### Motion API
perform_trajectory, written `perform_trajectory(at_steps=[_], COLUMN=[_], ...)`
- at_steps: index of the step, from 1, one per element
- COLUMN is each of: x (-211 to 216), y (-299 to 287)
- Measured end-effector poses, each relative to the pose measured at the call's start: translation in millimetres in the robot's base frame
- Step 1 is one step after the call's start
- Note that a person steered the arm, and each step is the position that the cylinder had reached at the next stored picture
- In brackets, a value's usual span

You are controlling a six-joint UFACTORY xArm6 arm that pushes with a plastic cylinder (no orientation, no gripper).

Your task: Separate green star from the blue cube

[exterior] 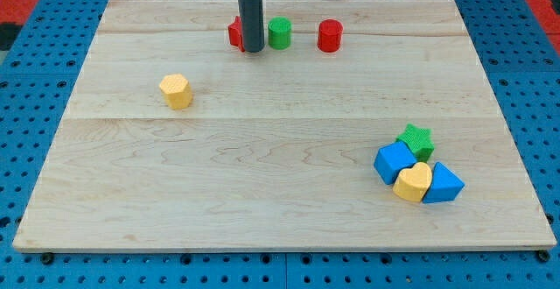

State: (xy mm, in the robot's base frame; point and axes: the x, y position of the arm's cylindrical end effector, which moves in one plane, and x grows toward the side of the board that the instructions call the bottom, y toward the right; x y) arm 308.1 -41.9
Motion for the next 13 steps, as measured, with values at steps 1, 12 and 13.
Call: perform_trajectory(at_steps=[1, 12, 13], x=[18, 166, 142], y=[15, 146, 118])
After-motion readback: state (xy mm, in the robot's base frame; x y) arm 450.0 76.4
